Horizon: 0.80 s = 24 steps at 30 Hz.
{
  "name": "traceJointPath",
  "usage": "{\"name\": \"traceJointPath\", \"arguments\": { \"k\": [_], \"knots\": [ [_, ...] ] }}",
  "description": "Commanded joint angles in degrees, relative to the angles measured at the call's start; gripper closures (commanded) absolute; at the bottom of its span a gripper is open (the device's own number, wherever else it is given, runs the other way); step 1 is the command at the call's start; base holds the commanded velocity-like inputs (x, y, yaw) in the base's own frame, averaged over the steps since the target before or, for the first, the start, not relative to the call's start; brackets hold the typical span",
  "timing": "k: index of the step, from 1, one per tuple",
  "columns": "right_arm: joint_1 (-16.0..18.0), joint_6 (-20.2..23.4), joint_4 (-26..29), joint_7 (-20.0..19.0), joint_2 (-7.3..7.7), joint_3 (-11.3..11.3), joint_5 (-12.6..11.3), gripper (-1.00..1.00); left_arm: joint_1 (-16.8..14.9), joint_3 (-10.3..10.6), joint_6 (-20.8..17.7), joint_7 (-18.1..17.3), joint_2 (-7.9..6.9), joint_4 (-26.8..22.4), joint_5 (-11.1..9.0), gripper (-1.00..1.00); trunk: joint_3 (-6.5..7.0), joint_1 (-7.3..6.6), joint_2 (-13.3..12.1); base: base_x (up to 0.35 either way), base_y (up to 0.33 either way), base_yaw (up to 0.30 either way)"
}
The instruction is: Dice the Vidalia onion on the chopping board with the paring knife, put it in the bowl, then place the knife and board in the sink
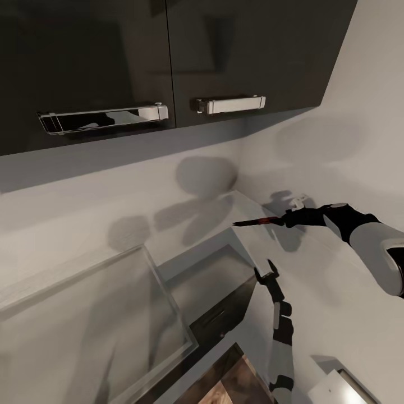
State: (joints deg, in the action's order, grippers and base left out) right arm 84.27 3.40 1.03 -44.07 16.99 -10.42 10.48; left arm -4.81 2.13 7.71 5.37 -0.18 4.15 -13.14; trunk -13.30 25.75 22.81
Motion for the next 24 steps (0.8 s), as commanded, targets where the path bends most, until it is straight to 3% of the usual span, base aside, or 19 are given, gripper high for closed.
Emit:
{"name": "traceJointPath", "arguments": {
  "k": [1,12,17,24],
  "knots": [
    [0.0,0.3,0.1,-0.2,0.01,0.0,0.1,-1.0,-0.1,0.2,0.4,0.0,0.01,0.2,-0.4,-1.0,-0.11,0.03,0.1,0.0,0.0,0.0],
    [0.0,0.2,0.4,-0.2,0.0,0.0,0.2,-1.0,-0.1,0.2,0.4,0.0,-0.05,0.2,-0.4,-1.0,-0.11,0.03,0.1,0.0,0.0,0.0],
    [0.0,-0.1,1.1,0.1,-1.23,0.0,0.4,-1.0,-0.1,0.2,0.4,0.0,-0.14,0.2,-0.4,-1.0,-0.11,0.03,0.1,0.0,0.0,0.0],
    [0.0,-1.8,1.4,0.2,-1.54,0.0,0.4,-1.0,-0.1,0.2,0.4,0.0,-0.17,0.2,-0.4,-1.0,-0.11,0.03,0.1,0.0,0.0,0.0]
  ]
}}
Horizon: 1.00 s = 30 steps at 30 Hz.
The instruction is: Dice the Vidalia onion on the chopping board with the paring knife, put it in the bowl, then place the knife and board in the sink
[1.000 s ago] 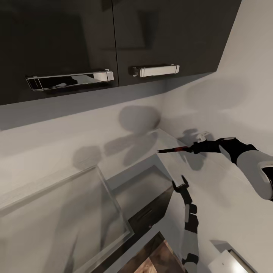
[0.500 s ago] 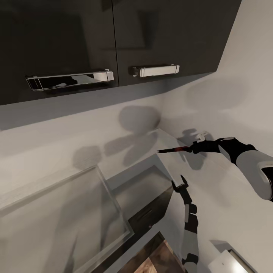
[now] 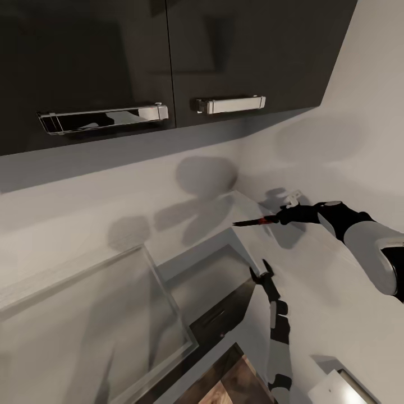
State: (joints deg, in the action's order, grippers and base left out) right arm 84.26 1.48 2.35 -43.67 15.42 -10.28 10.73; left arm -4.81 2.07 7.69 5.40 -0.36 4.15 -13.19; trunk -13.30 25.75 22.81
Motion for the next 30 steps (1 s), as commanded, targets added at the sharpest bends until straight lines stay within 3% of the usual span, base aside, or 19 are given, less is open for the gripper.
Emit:
{"name": "traceJointPath", "arguments": {
  "k": [1,11,15,22,30],
  "knots": [
    [0.0,-0.1,0.1,-0.2,0.04,-0.1,0.2,-1.0,-0.1,0.2,0.4,0.0,0.01,0.2,-0.4,-1.0,-0.11,0.03,0.1,0.0,0.0,0.0],
    [0.0,-1.1,0.1,-0.2,-0.05,-0.2,0.2,-1.0,-0.1,0.3,0.4,0.0,0.01,0.2,-0.4,-1.0,-0.11,0.03,0.1,0.0,0.0,0.0],
    [0.0,-2.5,0.1,-0.2,-0.59,-0.2,0.4,-1.0,-0.1,0.3,0.4,0.0,0.01,0.2,-0.4,-1.0,-0.11,0.03,0.1,0.0,0.0,0.0],
    [0.0,-3.0,0.1,-0.2,-1.35,-0.1,2.9,-1.0,-0.1,0.2,0.4,0.1,0.01,0.2,-0.4,-1.0,-0.11,0.03,0.1,0.0,0.0,0.0],
    [0.0,-2.6,0.1,-0.3,-2.54,0.2,2.9,-1.0,-0.1,0.3,0.4,0.1,0.02,0.2,-0.4,-1.0,-0.11,0.03,0.1,0.0,0.0,0.0]
  ]
}}
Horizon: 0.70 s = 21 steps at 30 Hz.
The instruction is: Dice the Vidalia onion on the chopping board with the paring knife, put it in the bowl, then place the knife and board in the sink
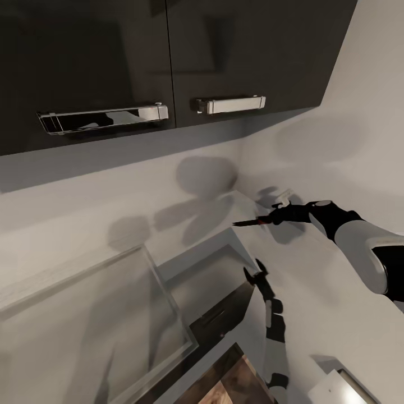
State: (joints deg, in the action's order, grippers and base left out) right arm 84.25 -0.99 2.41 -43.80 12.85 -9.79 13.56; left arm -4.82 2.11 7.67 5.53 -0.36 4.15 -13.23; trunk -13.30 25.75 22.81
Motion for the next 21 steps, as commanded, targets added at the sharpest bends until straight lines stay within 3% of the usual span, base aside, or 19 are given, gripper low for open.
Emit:
{"name": "traceJointPath", "arguments": {
  "k": [1,21],
  "knots": [
    [0.0,-0.1,0.1,-0.2,-0.05,-0.3,0.1,-1.0,-0.1,0.2,0.4,0.0,0.01,0.2,-0.4,-1.0,-0.11,0.03,0.1,0.0,0.0,0.0],
    [0.0,-0.8,-0.3,-0.4,-0.42,0.0,-0.1,-1.0,-0.1,0.2,0.3,0.0,-0.51,0.2,-0.4,-1.0,-0.11,0.03,0.1,0.0,0.0,0.0]
  ]
}}
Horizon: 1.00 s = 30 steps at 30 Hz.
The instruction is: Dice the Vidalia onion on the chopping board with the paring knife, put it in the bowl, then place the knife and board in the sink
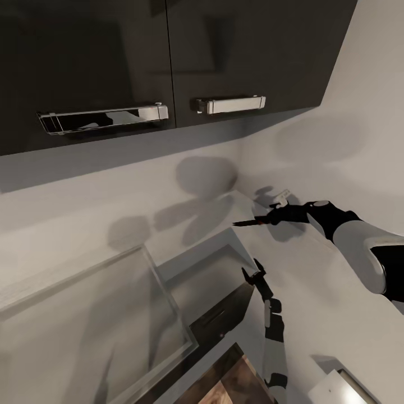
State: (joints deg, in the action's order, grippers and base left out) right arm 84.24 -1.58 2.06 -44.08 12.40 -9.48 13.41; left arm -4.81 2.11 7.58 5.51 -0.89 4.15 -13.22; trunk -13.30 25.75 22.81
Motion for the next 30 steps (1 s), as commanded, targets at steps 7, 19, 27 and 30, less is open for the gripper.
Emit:
{"name": "traceJointPath", "arguments": {
  "k": [7,19,27,30],
  "knots": [
    [0.0,-2.9,-0.6,-0.1,0.25,-0.3,0.0,-1.0,-0.1,0.3,0.4,-0.1,0.01,0.2,-0.4,-1.0,-0.11,0.03,0.1,0.0,0.0,0.0],
    [0.0,-3.6,-0.2,-0.1,1.72,-0.6,0.4,-1.0,-0.1,0.2,0.5,-0.1,-0.06,0.2,-0.4,-1.0,-0.11,0.03,0.1,0.0,0.0,0.0],
    [0.0,-3.7,-0.4,0.0,2.49,-0.7,0.5,-1.0,-0.1,0.2,0.4,-0.1,-0.02,0.2,-0.4,-1.0,-0.11,0.03,0.1,0.0,0.0,0.0],
    [0.0,-3.7,-0.5,-0.1,2.67,-0.6,0.6,-1.0,-0.1,0.2,0.4,-0.1,-0.06,0.2,-0.4,-1.0,-0.11,0.03,0.1,0.0,0.0,0.0]
  ]
}}
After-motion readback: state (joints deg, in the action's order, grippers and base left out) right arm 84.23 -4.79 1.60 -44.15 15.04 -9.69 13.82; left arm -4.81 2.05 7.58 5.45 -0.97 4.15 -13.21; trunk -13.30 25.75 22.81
